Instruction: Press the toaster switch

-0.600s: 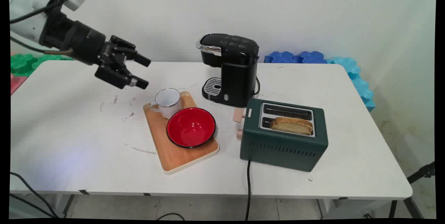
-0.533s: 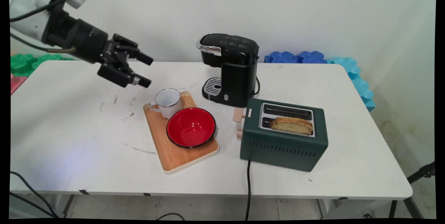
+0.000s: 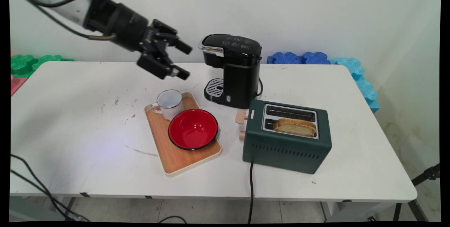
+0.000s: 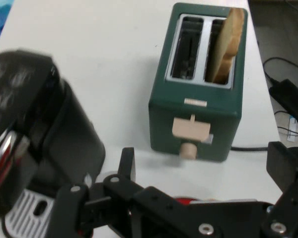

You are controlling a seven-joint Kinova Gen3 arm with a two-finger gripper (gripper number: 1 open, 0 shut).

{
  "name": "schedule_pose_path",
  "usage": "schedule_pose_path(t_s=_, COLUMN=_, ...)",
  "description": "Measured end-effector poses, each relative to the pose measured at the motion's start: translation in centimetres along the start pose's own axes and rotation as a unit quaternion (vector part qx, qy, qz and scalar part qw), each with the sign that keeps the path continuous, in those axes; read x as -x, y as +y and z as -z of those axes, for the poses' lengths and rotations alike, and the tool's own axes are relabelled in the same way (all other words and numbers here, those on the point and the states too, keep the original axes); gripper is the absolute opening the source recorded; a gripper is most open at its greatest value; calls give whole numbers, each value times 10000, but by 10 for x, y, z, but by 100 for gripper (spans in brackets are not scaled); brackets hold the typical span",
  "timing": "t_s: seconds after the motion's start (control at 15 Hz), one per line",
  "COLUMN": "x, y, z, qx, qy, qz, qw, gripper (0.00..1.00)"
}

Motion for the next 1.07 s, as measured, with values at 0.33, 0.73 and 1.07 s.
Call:
schedule_pose_path(t_s=0.33, x=-24, y=-5, z=-39, qx=201, qy=-118, qz=-568, qw=9981, gripper=100)
schedule_pose_path(t_s=0.73, x=-35, y=-5, z=-85, qx=425, qy=-401, qz=-900, qw=9942, gripper=100)
schedule_pose_path(t_s=1.07, x=-38, y=-7, z=-108, qx=454, qy=-598, qz=-983, qw=9923, gripper=0)
